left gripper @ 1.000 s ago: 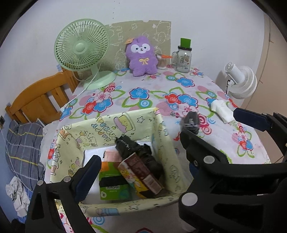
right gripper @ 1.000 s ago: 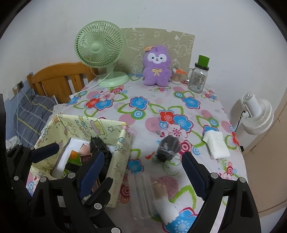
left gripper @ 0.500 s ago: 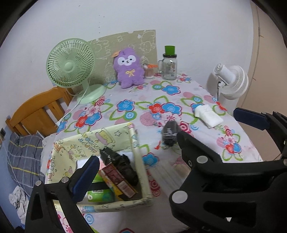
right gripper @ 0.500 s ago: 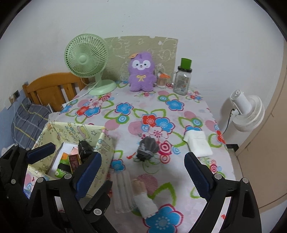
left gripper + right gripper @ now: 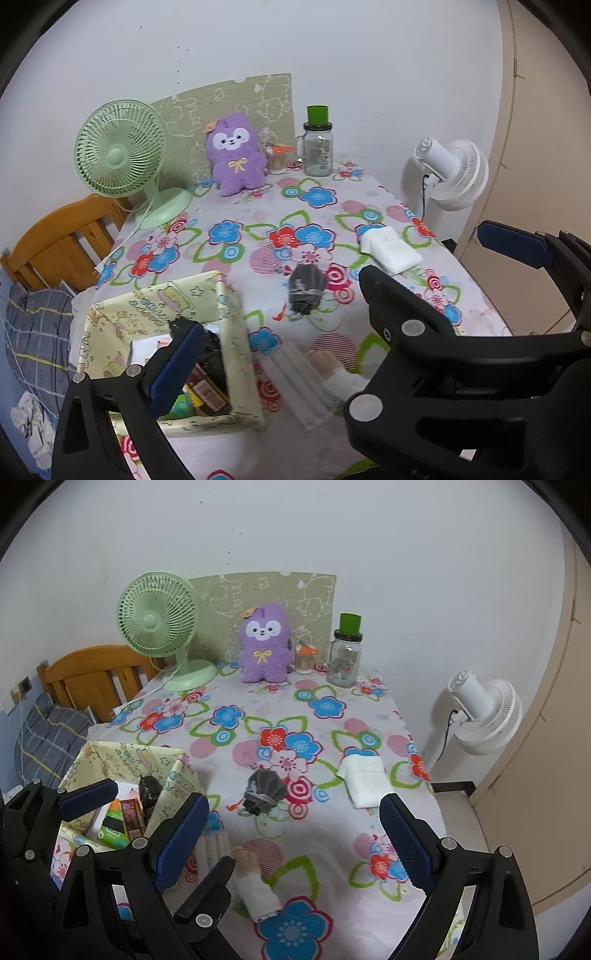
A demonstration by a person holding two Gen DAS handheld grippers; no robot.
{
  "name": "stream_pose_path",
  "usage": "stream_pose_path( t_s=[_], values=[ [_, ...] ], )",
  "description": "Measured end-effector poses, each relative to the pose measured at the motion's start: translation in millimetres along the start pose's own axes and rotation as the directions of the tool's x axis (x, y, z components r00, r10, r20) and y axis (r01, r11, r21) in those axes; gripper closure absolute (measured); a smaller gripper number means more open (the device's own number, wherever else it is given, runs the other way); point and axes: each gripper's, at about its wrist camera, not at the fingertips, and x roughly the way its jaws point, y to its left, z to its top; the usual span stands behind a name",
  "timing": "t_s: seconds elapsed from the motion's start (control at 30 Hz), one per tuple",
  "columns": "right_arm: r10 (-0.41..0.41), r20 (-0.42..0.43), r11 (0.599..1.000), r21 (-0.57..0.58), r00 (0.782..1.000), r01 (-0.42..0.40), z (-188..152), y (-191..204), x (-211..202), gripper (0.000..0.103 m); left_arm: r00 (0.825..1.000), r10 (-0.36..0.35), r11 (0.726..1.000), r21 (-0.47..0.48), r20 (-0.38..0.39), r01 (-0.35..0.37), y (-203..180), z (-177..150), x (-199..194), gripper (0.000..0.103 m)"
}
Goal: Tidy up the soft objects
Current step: 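Withdraw both grippers from the box toward the grey pouch and white cloth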
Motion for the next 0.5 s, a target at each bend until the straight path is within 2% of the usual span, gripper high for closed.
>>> stream_pose_path(
  t_s=[0.17, 0.5],
  values=[
    [-0.016, 0.008, 1.0, 0.011, 1.0, 0.016, -3.1, -11.8, -3.6, 0.008, 1.0, -0.015, 1.0, -0.001, 0.001, 0.015, -11.4, 2.4, -0.6, 0.0],
    [-0.021, 0.012, 0.999, 0.026, 1.0, 0.021, -7.5, -35.7, -0.2, 0.008, 1.0, -0.003, 1.0, 0.004, 0.015, 0.003, -33.0, 5.6, 6.2, 0.0]
  ],
)
